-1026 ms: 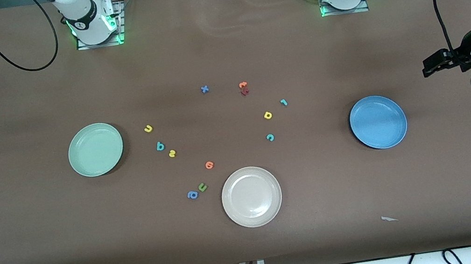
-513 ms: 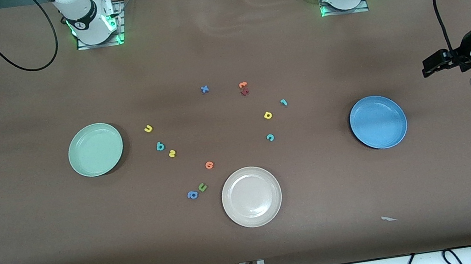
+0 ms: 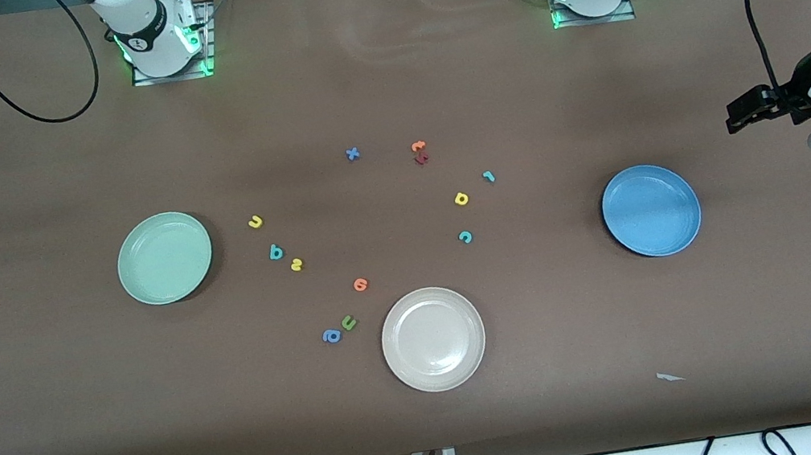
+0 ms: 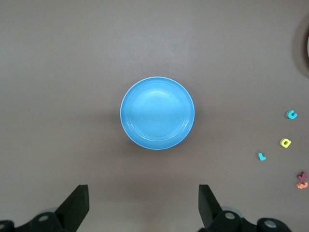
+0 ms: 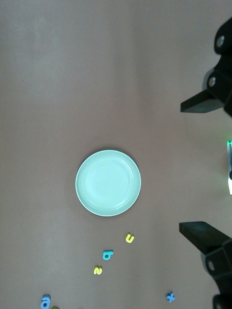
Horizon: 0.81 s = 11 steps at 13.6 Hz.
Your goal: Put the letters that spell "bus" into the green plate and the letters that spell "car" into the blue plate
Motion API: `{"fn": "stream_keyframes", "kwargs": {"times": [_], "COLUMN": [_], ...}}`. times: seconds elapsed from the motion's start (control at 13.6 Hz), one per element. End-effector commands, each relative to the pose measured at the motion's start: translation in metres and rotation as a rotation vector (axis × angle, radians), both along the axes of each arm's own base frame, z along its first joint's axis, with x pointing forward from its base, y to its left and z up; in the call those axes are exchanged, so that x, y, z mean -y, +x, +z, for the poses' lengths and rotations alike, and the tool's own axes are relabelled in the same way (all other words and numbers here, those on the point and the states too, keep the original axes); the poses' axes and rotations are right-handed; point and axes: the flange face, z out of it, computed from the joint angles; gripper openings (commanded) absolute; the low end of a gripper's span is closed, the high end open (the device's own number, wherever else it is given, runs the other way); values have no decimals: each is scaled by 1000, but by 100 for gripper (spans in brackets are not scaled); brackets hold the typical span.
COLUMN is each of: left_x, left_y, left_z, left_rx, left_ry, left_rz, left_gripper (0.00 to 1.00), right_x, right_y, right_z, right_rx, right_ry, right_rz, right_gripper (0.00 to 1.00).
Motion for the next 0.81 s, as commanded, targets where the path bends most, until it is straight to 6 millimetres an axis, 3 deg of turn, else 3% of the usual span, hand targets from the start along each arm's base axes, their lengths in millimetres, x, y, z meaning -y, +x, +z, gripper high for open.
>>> {"fn": "stream_keyframes", "kwargs": {"times": [0.0, 0.44, 0.66, 0.73], "left_x": [2, 2, 2, 2], "left_y": [-2, -1, -1, -1], "left_z": [0, -3, -5, -6], "left_rx": [-9, -12, -15, -16], "left_ry": [16, 13, 10, 10], "left_rz": [-6, -4, -5, -5], "left_gripper": [100, 100, 100, 100], "right_x": [-2, -2, -30, -31], "right_y": [-4, -3, 7, 8], "right_z": [4, 3, -12, -14], "right_rx": [4, 6, -23, -23], "right_ry": [-6, 6, -25, -22], "right_rz": [-1, -4, 55, 55], "right_gripper": [100, 100, 100, 100]}}
